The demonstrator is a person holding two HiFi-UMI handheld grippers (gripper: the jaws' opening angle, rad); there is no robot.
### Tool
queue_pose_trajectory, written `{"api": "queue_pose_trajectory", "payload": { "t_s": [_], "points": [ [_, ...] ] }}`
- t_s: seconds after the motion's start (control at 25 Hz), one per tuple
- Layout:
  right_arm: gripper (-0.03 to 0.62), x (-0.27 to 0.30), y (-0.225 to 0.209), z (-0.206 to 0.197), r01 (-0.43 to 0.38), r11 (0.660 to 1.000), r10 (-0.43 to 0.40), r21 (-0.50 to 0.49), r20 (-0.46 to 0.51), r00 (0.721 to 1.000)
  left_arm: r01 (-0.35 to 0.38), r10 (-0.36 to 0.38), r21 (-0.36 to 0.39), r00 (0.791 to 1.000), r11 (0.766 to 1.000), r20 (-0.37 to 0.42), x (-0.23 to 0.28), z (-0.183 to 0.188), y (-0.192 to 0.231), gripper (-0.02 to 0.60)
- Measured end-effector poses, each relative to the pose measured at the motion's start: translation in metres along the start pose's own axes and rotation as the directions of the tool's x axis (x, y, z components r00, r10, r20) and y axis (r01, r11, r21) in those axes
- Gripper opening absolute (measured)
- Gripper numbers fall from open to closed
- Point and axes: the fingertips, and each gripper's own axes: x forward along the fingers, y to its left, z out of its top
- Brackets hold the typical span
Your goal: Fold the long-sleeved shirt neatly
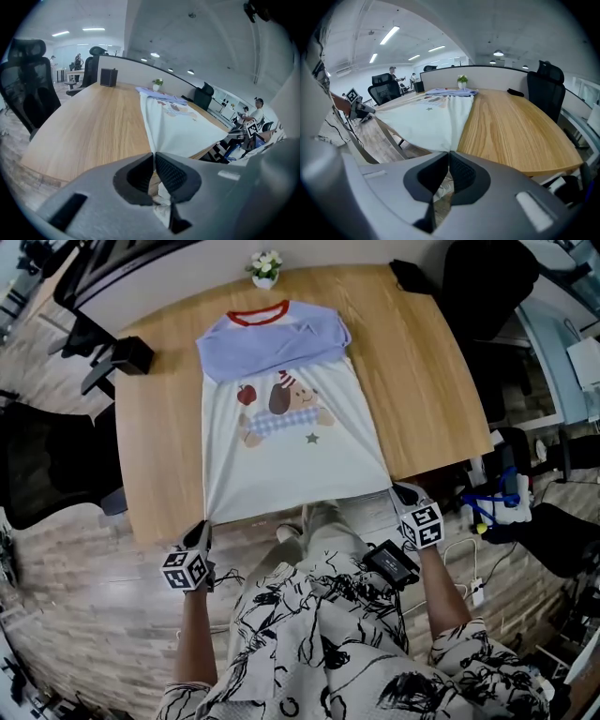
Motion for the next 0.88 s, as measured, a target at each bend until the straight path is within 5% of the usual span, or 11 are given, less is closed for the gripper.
{"api": "queue_pose_trajectory", "payload": {
  "t_s": [0.28, 0.44, 0.88],
  "points": [
    [0.018, -0.001, 0.001, -0.003, 0.017, 1.000, -0.016, 0.015, -0.031, 0.999, -0.005, 0.004, 0.013, 1.000, 1.000, 0.007, 0.000, -0.016, 0.001, 0.023],
    [0.017, -0.023, -0.004, 0.033, 0.019, 0.995, -0.028, 0.093, 0.098, 0.995, 0.026, -0.027, 0.009, 0.989, 1.000, 0.146, -0.019, 0.022, -0.011, 0.021],
    [0.017, -0.083, -0.032, 0.215, 0.018, 0.993, -0.071, 0.118, 0.461, 0.884, 0.017, -0.053, 0.077, 0.870, 0.997, 0.490, -0.087, 0.222, -0.038, 0.021]
  ]
}}
